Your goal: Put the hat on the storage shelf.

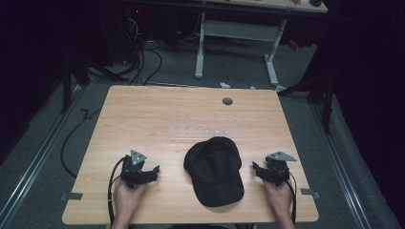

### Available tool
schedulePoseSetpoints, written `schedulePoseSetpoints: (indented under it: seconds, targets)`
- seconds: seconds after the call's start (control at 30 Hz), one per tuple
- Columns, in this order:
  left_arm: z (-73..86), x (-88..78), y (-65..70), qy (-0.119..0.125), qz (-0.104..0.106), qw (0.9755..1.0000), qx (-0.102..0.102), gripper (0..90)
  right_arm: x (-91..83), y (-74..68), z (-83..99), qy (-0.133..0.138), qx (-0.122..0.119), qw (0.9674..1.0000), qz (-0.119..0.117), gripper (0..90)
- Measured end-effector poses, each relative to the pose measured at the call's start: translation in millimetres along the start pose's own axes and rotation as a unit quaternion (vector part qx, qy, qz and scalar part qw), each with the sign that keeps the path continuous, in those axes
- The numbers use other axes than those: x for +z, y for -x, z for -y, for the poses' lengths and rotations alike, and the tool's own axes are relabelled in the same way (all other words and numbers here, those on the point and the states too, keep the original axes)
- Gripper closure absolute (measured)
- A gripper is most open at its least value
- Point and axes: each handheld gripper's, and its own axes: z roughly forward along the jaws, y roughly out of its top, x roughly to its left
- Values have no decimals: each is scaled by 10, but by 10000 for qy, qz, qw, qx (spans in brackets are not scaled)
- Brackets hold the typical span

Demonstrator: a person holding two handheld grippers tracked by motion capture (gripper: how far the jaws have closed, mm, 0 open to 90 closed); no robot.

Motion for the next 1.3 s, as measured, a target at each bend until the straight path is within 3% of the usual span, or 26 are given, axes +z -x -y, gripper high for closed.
schedulePoseSetpoints:
  seconds: [1.3]
  targets:
    - [-1,-1,-1,26,-27,10000,-21,217,-13,-28,12,3,27,10000,32,390]
